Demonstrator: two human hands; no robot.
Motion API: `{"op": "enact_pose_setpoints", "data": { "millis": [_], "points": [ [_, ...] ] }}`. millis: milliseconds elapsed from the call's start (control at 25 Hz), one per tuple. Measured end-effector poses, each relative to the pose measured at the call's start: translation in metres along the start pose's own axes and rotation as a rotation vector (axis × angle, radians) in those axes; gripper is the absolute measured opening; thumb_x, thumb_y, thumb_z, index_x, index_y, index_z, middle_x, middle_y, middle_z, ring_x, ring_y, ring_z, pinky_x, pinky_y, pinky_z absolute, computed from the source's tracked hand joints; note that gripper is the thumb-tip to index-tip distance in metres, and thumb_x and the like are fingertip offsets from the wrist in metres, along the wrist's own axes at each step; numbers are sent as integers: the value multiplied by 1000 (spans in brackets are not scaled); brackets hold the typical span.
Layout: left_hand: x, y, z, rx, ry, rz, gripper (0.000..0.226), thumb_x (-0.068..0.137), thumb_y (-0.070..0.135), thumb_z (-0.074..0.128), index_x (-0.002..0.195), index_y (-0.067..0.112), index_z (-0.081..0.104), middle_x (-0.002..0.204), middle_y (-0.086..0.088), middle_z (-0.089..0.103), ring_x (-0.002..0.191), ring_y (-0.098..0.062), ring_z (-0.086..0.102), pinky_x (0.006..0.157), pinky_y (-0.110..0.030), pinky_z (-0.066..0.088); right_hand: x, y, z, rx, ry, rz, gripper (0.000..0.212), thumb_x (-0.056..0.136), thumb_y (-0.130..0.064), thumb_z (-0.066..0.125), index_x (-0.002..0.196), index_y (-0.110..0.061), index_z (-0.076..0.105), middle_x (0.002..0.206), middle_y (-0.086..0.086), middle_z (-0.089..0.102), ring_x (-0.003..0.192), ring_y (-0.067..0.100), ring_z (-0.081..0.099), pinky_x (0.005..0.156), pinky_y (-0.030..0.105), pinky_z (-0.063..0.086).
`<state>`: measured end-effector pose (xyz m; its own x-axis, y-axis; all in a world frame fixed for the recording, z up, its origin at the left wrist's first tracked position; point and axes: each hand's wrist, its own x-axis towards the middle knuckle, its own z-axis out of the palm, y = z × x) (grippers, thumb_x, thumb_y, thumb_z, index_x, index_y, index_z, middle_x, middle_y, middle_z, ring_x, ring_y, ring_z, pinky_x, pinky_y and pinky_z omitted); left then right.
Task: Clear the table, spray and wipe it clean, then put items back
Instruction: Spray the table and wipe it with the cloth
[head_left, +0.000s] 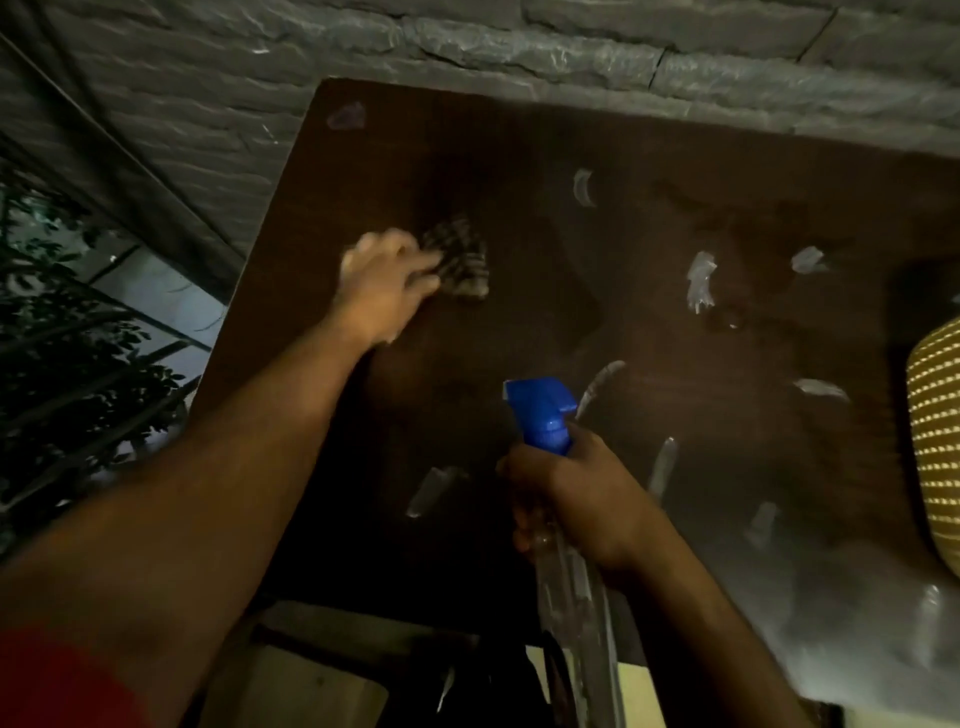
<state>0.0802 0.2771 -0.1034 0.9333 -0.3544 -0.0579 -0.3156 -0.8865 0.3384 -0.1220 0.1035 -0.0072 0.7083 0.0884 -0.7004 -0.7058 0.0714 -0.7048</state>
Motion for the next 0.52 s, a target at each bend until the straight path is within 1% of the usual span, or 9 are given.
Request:
{"op": "enact_pose_setpoints", "data": {
  "millis": [40, 80, 200, 280, 440, 520],
  "points": [
    [16, 9, 0, 39, -5, -50, 38, 94, 41, 49, 129, 31, 57, 130, -2, 49, 118, -26, 42, 100, -39, 31, -2, 3, 3, 29, 3, 2, 10, 86, -4, 59, 90, -7, 52, 58, 9, 50, 47, 21, 49, 45, 29, 46],
    [18, 20, 6, 36, -5, -52, 37, 94, 39, 51, 131, 32, 55, 131, 0, 48, 120, -24, 40, 101, -38, 28, -7, 4, 7, 46, -2, 1, 10, 86, -3, 59, 90, -8, 51, 58, 9, 50, 47, 21, 49, 45, 29, 46],
    [-14, 31, 17, -38, -75, 83, 37, 94, 35, 53, 131, 33, 55, 126, 4, 47, 119, -20, 38, 100, -35, 24, -25, 11, 18, 24, 0, -5, 10, 83, -3, 60, 85, -9, 52, 54, 8, 51, 44, 19, 49, 44, 27, 44],
    [-23, 23, 13, -45, -81, 97, 37, 95, 35, 53, 131, 33, 55, 125, 4, 48, 119, -19, 38, 101, -35, 24, -37, 18, 22, 28, 3, 11, 11, 84, -5, 61, 88, -10, 53, 54, 6, 53, 45, 18, 51, 45, 27, 45],
    [-22, 28, 14, -25, -26, 84, 37, 94, 36, 54, 130, 32, 56, 125, 3, 49, 119, -19, 40, 101, -35, 26, -44, 27, 20, 18, 17, 48, 12, 84, -10, 63, 93, -10, 55, 59, 5, 55, 50, 19, 53, 50, 31, 48],
    [-23, 27, 17, -21, -36, 81, 37, 94, 36, 53, 131, 33, 55, 126, 3, 48, 120, -19, 39, 102, -37, 25, -46, 30, 16, -6, -5, 84, 15, 84, -12, 64, 96, -9, 56, 61, 6, 57, 51, 19, 54, 51, 32, 48]
  ]
}}
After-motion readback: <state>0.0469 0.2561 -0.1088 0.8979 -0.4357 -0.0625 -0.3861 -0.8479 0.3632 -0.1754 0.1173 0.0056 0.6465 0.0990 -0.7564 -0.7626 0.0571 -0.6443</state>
